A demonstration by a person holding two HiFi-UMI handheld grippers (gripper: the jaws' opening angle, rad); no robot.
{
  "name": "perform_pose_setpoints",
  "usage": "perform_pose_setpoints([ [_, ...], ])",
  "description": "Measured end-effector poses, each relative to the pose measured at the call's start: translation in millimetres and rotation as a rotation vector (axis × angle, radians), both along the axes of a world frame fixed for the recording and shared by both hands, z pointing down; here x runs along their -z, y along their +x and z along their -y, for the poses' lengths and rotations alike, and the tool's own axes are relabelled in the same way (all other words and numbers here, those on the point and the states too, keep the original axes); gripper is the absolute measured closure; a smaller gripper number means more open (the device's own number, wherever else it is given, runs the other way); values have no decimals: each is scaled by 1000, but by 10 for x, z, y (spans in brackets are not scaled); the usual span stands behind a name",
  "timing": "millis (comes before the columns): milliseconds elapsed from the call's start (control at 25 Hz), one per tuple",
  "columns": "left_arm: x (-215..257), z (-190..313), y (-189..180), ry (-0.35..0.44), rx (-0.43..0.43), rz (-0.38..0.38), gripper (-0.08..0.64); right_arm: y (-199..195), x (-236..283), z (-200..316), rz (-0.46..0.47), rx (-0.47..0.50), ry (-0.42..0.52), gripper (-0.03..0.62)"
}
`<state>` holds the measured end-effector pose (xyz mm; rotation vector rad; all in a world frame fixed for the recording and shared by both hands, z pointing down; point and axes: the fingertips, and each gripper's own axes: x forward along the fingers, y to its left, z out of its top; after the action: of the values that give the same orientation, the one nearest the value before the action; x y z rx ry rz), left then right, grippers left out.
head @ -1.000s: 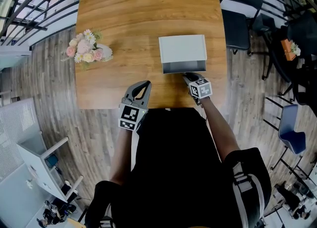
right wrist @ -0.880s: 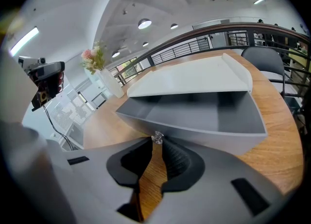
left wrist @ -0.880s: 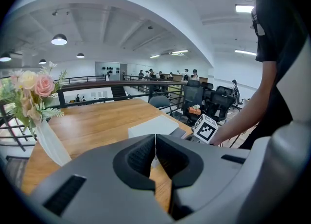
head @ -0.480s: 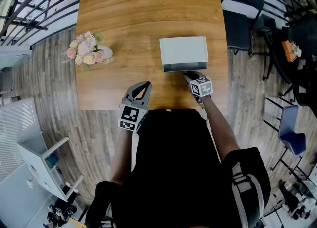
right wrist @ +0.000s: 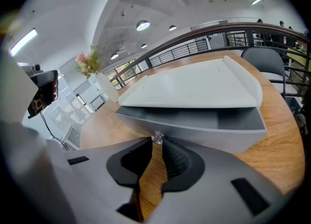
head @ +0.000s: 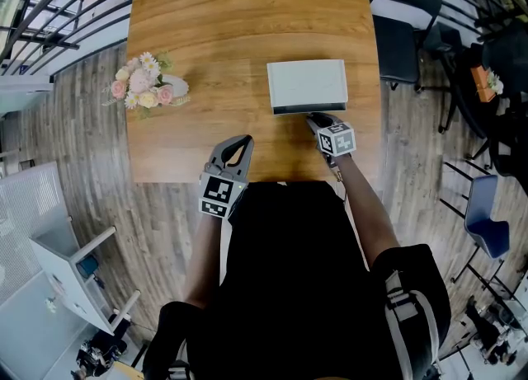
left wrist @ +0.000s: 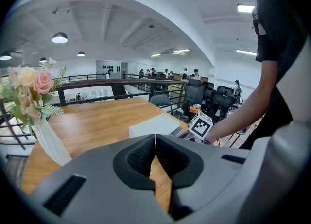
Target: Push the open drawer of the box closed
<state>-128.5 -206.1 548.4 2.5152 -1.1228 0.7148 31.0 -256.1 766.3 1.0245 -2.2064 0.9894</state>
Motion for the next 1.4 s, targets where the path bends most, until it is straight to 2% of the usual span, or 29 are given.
perform_pose_setpoints([
  [1400, 7, -19, 27, -5, -15, -4, 537, -13, 35, 251, -27, -9, 19, 511],
])
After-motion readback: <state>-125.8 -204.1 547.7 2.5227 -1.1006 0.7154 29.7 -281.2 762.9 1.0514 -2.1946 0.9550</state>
